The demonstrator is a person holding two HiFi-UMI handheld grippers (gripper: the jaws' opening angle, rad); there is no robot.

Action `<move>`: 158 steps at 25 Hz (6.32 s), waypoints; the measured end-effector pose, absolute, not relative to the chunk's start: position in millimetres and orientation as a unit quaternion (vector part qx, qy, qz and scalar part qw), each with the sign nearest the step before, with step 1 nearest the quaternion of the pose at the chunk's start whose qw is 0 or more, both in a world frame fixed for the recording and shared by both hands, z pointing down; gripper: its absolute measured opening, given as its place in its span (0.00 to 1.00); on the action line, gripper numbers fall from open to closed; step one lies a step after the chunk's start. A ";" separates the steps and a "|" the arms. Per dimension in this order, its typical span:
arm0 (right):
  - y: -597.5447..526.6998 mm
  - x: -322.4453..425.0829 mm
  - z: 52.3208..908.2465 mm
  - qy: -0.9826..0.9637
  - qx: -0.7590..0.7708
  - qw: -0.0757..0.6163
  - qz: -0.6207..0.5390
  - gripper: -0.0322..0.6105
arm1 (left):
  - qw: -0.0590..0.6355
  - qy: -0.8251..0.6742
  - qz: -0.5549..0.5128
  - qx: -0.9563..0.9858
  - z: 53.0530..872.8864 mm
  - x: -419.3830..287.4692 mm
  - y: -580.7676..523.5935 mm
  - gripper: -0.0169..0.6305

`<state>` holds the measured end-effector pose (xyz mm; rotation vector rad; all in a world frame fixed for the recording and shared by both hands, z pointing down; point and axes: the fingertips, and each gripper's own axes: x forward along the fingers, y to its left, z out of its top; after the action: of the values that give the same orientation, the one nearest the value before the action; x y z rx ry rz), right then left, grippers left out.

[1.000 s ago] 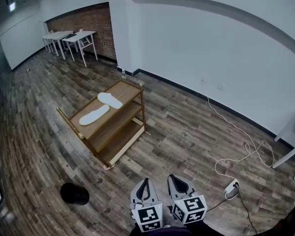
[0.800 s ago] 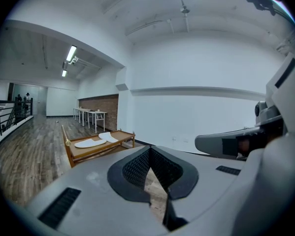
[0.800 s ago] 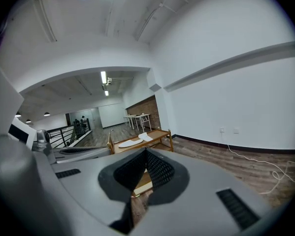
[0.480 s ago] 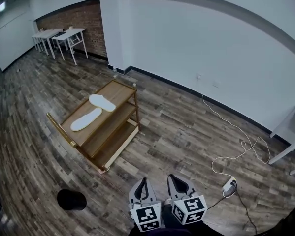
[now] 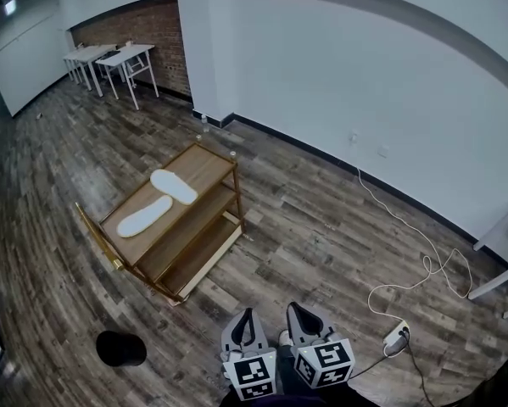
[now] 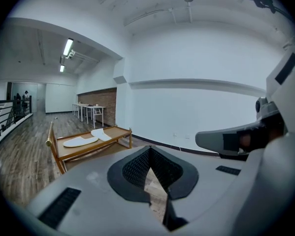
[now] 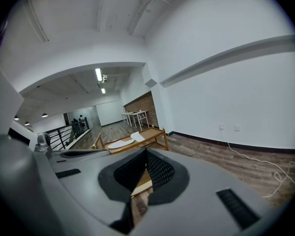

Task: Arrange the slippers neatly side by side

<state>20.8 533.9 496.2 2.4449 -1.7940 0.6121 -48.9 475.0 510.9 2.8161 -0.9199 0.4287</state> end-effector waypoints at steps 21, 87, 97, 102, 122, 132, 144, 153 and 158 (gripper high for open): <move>439.2 171.8 486.9 -0.626 0.754 0.008 0.198 0.05 | 0.054 -0.368 0.144 0.917 493.9 85.0 390.7 0.03; -42.8 75.9 495.2 -0.857 0.462 0.123 0.193 0.05 | 0.154 -0.691 0.124 0.695 509.3 -29.6 -16.1 0.03; -63.4 70.3 486.6 -0.862 0.457 0.115 0.186 0.05 | 0.147 -0.696 0.125 0.691 501.5 -39.9 -36.0 0.03; -78.4 63.6 476.1 -0.860 0.470 0.103 0.171 0.05 | 0.154 -0.689 0.120 0.698 504.3 -50.2 -48.1 0.03; -91.5 87.8 487.5 -0.831 0.516 0.131 0.162 0.05 | 0.316 -0.716 0.090 0.616 578.8 -94.4 -67.3 0.03; -95.6 96.6 488.8 -0.825 0.524 0.135 0.164 0.05 | 0.434 -0.720 0.012 0.542 610.7 -124.4 -90.8 0.17; -102.5 95.5 493.7 -0.824 0.523 0.137 0.169 0.05 | 0.507 -0.734 0.058 0.447 668.7 -144.8 -93.3 0.23; -104.8 98.0 499.1 -0.820 0.525 0.146 0.174 0.05 | 0.546 -0.737 0.095 0.387 702.5 -146.3 -100.2 0.23; -108.2 104.9 500.5 -0.814 0.532 0.150 0.176 0.05 | 0.567 -0.732 0.093 0.366 716.8 -144.2 -104.9 0.23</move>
<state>104.9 -108.2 500.5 1.5302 -2.3400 0.5062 -144.2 -104.9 716.8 0.8591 -1.7203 0.2196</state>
